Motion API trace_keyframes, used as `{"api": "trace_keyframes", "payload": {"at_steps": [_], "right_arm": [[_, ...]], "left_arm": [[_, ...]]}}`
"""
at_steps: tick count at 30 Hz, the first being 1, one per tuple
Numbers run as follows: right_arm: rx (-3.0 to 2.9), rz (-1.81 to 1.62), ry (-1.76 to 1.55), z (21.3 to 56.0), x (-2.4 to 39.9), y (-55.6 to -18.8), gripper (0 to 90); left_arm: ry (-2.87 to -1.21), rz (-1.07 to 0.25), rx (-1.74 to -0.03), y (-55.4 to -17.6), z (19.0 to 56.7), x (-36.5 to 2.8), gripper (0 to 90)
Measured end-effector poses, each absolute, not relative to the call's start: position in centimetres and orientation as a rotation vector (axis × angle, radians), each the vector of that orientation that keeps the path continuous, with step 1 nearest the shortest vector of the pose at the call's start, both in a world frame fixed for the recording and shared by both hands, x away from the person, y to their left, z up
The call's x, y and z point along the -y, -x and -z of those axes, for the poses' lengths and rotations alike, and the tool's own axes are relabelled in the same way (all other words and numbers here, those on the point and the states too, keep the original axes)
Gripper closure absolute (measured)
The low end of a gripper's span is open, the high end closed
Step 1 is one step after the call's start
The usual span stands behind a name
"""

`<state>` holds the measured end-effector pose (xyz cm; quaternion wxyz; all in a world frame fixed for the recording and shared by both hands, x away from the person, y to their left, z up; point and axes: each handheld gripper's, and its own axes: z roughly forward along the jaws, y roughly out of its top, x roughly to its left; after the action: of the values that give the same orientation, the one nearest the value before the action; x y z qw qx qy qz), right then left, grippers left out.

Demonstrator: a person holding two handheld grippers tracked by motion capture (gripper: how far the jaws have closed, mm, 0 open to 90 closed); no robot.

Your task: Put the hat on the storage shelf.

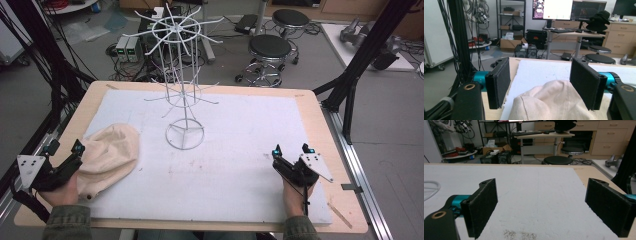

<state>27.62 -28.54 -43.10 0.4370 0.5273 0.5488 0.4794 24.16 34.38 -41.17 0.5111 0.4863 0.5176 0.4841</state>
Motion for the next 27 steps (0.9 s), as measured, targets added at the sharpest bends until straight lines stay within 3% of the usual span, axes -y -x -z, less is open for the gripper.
{"api": "trace_keyframes", "payload": {"at_steps": [27], "right_arm": [[-1.377,-1.191,-1.339,43.23,28.69,-27.81,10.0]], "left_arm": [[-1.162,-1.153,-1.253,-24.11,41.07,-34.55,33.1]]}}
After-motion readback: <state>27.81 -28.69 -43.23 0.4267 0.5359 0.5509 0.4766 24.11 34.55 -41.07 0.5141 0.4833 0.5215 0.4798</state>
